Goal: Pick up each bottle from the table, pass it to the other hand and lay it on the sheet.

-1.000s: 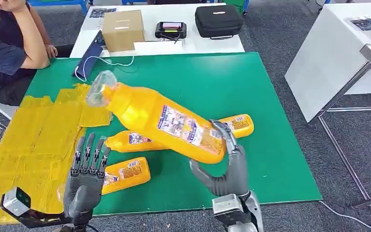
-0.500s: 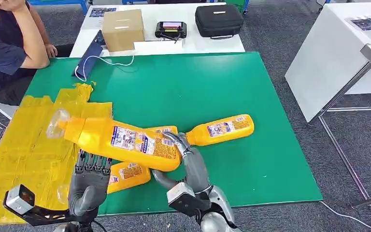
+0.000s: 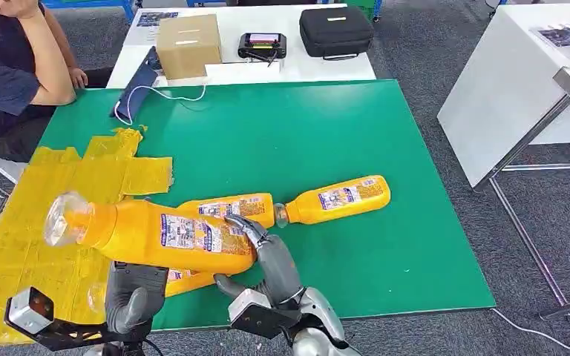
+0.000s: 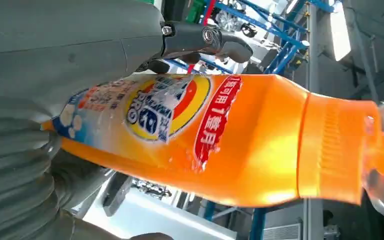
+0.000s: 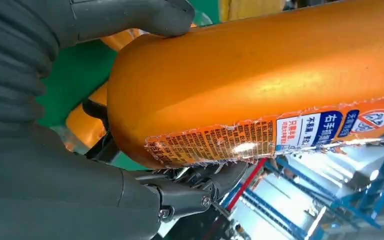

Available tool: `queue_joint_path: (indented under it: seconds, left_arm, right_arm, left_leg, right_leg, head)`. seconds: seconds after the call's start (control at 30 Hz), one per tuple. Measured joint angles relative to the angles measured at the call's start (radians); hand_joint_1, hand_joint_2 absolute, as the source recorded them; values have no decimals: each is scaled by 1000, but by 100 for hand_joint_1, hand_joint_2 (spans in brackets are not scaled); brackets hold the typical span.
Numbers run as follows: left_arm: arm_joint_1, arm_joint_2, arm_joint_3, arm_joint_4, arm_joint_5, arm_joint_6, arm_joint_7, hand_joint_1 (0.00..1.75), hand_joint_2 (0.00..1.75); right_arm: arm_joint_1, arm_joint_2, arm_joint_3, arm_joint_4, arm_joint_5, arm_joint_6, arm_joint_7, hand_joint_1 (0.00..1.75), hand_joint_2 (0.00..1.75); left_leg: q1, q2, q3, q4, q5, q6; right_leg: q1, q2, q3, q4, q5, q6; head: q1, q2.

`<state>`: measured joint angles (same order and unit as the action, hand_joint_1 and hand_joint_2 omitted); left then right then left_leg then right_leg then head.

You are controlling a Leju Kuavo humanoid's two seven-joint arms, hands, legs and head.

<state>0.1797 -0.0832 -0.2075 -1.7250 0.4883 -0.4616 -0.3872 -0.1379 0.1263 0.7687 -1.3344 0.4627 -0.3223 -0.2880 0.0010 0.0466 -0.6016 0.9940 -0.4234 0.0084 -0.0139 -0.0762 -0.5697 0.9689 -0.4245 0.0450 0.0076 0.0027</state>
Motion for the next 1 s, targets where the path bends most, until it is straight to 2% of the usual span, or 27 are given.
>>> queue_joint_path:
  seconds: [0.37, 0.7, 0.9, 0.93, 0.97, 1.0]
  left_arm:
    - [-13, 8, 0, 3, -60, 12, -7, 0, 175]
    - [-31, 36, -2, 13, -347, 185, -18, 0, 175]
    - [-36, 47, -18, 13, -456, 232, -20, 3, 175]
    - [-38, 50, -21, 13, -467, 236, -21, 164, 175]
    - [-41, 52, -26, 13, -486, 242, -24, 175, 175]
    - [-42, 55, -29, 13, -504, 245, -26, 175, 175]
  right_arm:
    - [-19, 0, 57, 28, 13, 38, -7, 175, 175]
    - [-57, 3, 131, 88, 35, 38, 19, 175, 175]
    - [-62, 2, 140, 104, 37, 32, 26, 175, 175]
    - [-62, 1, 140, 105, 38, 32, 26, 175, 175]
    - [-62, -1, 140, 106, 40, 32, 27, 175, 175]
    - [-62, -1, 140, 107, 42, 32, 27, 175, 175]
  left_leg:
    - [0, 0, 0, 0, 0, 0]
    - [0, 0, 0, 0, 0, 0]
    - [0, 0, 0, 0, 0, 0]
    - [0, 0, 0, 0, 0, 0]
    - [0, 0, 0, 0, 0, 0]
    - [0, 0, 0, 0, 0, 0]
  right_leg:
    - [0, 0, 0, 0, 0, 0]
    - [0, 0, -1, 0, 0, 0]
    - [0, 0, -1, 0, 0, 0]
    - [0, 0, -1, 0, 0, 0]
    - [0, 0, -1, 0, 0, 0]
    - [0, 0, -1, 0, 0, 0]
  head:
    - [0, 0]
    - [0, 0]
    - [0, 0]
    - [0, 0]
    - [0, 0]
    - [0, 0]
